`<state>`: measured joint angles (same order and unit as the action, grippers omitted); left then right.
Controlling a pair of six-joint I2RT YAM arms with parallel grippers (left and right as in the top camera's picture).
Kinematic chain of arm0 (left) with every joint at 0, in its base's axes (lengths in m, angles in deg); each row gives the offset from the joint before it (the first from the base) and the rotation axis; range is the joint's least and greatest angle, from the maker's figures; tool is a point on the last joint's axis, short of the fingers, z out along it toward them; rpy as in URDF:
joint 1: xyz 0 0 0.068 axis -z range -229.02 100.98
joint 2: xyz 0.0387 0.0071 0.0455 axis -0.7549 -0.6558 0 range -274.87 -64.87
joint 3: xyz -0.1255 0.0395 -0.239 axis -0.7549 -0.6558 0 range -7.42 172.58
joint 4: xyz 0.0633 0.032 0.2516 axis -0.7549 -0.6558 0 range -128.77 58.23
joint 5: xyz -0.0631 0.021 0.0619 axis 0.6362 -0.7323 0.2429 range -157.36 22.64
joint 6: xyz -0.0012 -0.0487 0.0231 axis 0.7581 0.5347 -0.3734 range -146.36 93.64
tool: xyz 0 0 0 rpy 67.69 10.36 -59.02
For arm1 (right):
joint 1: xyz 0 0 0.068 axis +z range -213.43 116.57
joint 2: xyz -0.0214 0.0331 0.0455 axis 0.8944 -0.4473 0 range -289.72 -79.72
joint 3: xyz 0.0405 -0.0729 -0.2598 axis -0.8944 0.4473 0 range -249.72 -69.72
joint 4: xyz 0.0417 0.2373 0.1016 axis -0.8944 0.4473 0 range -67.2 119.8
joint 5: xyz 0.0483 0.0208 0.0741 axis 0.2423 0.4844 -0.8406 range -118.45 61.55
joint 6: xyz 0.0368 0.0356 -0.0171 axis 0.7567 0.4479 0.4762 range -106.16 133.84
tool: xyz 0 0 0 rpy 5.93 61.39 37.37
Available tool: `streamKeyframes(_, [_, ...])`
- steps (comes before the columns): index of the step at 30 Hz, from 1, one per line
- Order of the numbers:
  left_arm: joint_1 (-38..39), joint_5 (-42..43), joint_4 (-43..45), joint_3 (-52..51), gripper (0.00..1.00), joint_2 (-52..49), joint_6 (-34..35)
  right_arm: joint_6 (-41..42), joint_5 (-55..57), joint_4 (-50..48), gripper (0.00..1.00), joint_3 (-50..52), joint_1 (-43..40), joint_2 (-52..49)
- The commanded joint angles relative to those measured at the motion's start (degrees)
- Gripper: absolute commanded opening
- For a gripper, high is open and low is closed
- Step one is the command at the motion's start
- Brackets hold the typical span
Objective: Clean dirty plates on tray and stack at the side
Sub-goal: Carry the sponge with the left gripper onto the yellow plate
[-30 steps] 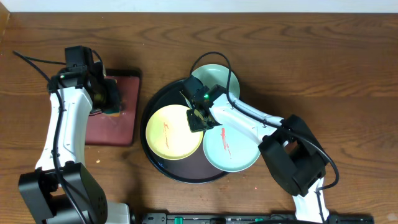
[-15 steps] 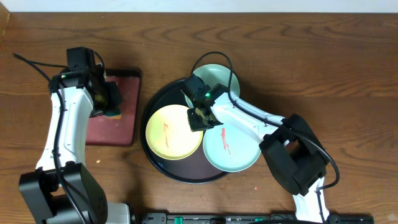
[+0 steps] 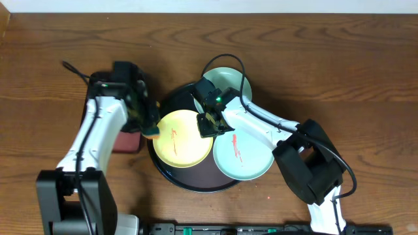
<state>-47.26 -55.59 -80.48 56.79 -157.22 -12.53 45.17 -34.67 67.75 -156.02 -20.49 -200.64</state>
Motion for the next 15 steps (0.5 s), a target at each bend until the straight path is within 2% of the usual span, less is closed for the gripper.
streamKeyframes(1, [2.82,0.66,3.39,-5.07,0.08,0.52,3.45,-0.33,-0.26,-0.15,0.01,-0.85,-0.52,-1.07])
streamKeyframes(12, [10.01,0.63,12.83,-14.86,0.08,0.5,4.09,-0.31,-0.26,-0.2,0.01,-0.85,-0.52,-1.07])
streamKeyframes(15, [11.91,0.66,14.27,-16.15,0.13,0.39,4.09,-0.31,-0.26,-0.2,0.01,-0.85,-0.52,-1.07])
